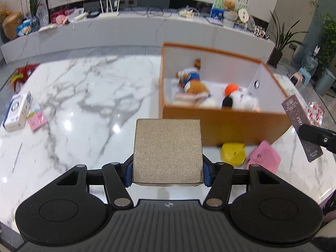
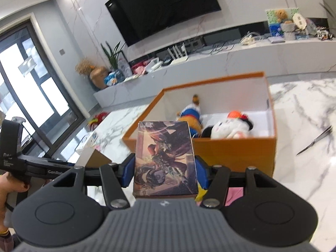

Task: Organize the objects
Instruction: 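Lift the beige box and card box and carry them over the orange box, then lower both boxes into the orange box and open both tools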

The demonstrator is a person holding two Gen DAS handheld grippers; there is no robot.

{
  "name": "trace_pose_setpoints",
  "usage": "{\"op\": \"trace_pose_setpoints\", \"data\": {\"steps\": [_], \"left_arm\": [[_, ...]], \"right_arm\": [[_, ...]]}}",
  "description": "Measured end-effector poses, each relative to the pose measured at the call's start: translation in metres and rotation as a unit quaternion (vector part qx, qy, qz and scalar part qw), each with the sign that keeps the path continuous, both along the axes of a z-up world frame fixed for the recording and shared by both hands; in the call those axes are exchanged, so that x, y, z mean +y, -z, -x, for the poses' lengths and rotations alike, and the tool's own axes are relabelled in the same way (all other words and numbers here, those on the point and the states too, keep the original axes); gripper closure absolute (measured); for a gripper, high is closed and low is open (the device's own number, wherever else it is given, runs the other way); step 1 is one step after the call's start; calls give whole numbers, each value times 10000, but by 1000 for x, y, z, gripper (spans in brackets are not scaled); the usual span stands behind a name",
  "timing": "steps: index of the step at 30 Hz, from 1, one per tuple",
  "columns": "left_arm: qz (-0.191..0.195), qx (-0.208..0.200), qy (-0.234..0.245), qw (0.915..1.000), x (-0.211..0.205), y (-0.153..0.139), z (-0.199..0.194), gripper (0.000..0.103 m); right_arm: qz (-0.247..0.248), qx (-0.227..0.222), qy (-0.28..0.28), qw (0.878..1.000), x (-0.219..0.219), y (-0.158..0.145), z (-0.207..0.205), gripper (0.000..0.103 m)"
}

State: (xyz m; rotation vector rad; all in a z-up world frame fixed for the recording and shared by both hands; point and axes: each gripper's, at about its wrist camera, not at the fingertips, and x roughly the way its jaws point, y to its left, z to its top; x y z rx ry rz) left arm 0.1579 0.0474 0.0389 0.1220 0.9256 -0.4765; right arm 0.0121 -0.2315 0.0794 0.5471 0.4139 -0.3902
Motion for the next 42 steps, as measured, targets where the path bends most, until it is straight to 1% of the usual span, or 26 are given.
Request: {"op": "trace_pose_setpoints", "data": {"steps": [4,7,9,11,14,16,20,22,26,28,32,35,36,39,42], "left_arm": [[242,-223,49,9994,-22,-27,-12,35],[352,-293,133,9989,-46,-43,-33,35],[357,-367,177,9985,-66,-49,-49,35],[428,-378,207,9982,-84,-49,-66,35],[567,-197,223,9979,-110,-38,-92,35],[561,-115,283,9980,-127,-30,-107,35],[395,-169,373,9984,-155,-14,-129,35],[350,-132,417,9984,-165,-3,-137,35],[430,168,407,9981,-179,22,-157,35],[422,270,429,9978,-186,33,-163,35],[208,433,555,9973,-200,51,-167,35],[-81,494,483,9976,-204,62,-171,35],[-117,522,474,9974,-204,63,-171,35],[-69,592,465,9971,-199,66,-172,35],[-137,549,505,9971,-200,67,-170,35]], "right_arm": [[150,-195,222,9995,-19,-25,0,43],[295,-308,424,9982,-39,-44,-6,43],[373,-322,559,9972,-52,-52,-14,43],[368,-358,658,9965,-68,-53,-23,43],[133,-381,764,9963,-93,-44,-35,43],[-72,-319,834,9960,-112,-33,-45,43],[-205,-2,857,9961,-140,-9,-67,43],[-328,143,913,9952,-152,4,-76,43],[-622,303,996,9926,-172,29,-89,43],[-680,516,1041,9909,-178,39,-95,43],[-305,943,1015,9899,-173,42,-108,43],[38,1317,937,9868,-167,43,-118,43],[123,1389,867,9864,-166,44,-121,43],[356,1609,746,9835,-157,47,-130,43],[570,1817,728,9790,-151,51,-136,43]]}}
